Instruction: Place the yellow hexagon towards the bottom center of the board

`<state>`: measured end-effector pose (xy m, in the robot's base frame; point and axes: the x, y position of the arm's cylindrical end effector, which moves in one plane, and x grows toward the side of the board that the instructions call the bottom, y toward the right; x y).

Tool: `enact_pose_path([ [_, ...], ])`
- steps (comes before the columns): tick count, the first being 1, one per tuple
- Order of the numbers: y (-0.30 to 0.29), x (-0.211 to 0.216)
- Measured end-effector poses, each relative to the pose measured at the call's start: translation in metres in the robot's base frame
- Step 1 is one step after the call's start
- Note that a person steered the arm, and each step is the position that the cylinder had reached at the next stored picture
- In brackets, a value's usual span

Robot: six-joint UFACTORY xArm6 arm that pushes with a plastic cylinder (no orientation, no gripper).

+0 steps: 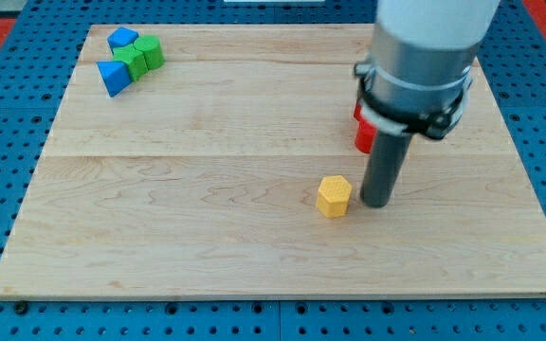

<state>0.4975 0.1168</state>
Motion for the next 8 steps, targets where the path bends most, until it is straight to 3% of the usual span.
enact_pose_path([
  [1, -0.049, -0.001],
  [2, -0.151, 0.057],
  [3, -0.157, 0.053],
  [4, -0.076, 0.054],
  [5, -0.047, 0.119],
  [7, -0.055, 0.121],
  [8, -0.103, 0.121],
])
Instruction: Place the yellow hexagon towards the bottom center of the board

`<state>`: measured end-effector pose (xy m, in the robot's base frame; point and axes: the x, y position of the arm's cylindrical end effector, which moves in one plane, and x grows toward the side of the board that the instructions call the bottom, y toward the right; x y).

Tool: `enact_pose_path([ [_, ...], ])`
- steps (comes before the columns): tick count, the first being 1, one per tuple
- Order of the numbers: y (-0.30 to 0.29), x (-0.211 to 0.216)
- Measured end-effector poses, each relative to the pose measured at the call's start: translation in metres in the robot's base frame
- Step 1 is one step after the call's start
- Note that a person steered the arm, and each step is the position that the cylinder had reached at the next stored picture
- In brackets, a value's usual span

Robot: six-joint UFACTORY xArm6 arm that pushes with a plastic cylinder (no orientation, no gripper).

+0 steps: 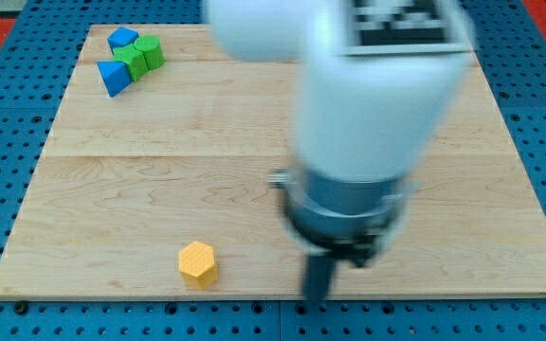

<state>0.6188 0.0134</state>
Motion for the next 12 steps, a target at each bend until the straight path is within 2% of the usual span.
enact_pose_path([
  [1, -0.022, 0.0],
  [2, -0.069, 0.0],
  [4, -0.241, -0.004],
  [5, -0.18, -0.045],
  [6, -0.114, -0.038],
  [7, -0.166, 0.0],
  [9, -0.064, -0.001],
  [11, -0.066, -0.023],
  [12, 0.032, -0.064],
])
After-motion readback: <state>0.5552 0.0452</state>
